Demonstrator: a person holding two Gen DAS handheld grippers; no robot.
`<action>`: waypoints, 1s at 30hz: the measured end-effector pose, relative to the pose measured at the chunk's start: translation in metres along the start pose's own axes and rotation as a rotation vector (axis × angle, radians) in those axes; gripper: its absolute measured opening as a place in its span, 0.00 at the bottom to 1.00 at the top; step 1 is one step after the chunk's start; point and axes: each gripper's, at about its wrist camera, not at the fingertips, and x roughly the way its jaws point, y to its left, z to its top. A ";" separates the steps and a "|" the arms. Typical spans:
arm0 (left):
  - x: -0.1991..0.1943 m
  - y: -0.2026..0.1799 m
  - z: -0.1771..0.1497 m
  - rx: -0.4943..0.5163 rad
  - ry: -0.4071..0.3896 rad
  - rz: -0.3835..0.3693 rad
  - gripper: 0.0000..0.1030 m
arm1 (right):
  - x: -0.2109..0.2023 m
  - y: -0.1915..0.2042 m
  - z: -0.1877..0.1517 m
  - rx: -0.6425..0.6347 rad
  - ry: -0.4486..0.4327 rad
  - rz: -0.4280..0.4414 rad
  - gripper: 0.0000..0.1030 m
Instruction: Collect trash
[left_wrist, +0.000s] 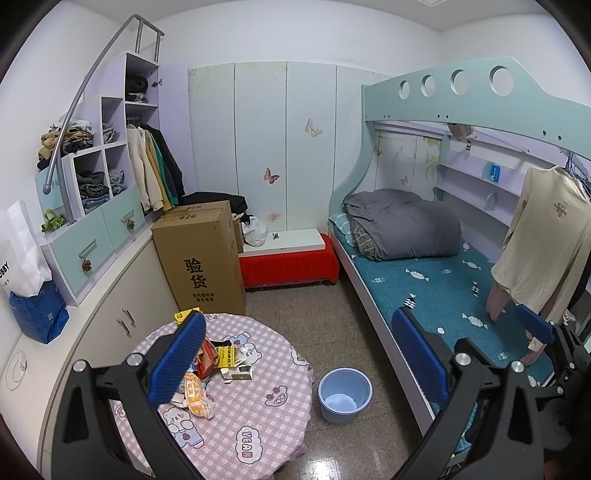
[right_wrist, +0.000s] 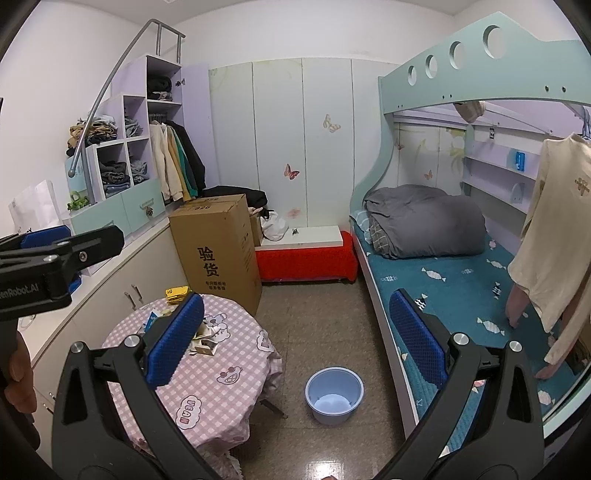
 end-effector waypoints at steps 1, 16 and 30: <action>0.001 0.000 0.000 0.000 0.000 0.000 0.96 | 0.000 0.000 0.000 -0.001 -0.001 -0.001 0.95; 0.003 0.002 0.000 0.000 0.000 0.000 0.96 | 0.002 0.002 0.001 -0.001 0.004 0.001 0.95; 0.004 0.003 0.000 0.002 0.003 0.001 0.96 | 0.004 0.006 0.001 0.000 0.008 0.003 0.95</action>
